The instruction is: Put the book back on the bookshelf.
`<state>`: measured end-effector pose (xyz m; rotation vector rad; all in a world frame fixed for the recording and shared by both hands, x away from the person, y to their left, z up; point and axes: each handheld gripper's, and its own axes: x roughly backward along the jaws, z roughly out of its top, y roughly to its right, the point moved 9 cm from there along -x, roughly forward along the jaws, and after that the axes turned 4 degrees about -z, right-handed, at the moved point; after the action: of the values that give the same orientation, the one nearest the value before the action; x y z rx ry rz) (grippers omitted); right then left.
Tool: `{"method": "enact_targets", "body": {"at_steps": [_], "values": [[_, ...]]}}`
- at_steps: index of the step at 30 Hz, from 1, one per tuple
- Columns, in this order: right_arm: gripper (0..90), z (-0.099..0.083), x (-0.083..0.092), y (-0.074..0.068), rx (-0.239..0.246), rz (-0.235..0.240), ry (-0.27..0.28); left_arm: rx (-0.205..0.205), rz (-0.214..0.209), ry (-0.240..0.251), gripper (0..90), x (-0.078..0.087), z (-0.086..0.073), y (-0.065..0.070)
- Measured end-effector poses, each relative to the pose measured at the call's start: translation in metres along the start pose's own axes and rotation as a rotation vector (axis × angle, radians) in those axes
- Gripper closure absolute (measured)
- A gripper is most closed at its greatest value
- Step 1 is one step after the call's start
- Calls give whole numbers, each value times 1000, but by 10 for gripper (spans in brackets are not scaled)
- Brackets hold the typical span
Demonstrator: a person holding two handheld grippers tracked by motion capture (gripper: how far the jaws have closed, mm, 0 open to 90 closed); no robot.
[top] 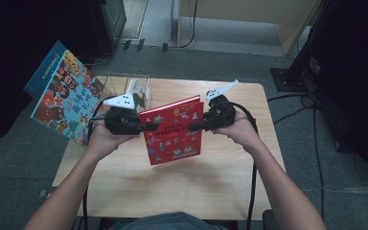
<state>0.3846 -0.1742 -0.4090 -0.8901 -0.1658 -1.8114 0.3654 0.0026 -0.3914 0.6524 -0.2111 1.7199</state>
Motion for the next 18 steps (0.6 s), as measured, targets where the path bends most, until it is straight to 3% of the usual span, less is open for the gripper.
{"method": "enact_targets", "body": {"at_steps": [4,6,9,12,13,18], "values": [[554,-5,5,5,-7,-37,19,1,9,8,808,8,-3,-5],[556,-9,12,16,-51,-77,39,6,18,11,812,9,-4,-6],[555,-12,11,24,-90,-93,63,-2,10,27,811,5,-1,-2],[570,-11,2,24,-76,-121,77,11,9,20,810,2,-2,-2],[618,-11,-1,21,-63,-122,86,14,12,18,810,2,-3,-2],[626,-8,-8,19,-50,-131,131,30,11,-5,805,7,-6,-5]]}}
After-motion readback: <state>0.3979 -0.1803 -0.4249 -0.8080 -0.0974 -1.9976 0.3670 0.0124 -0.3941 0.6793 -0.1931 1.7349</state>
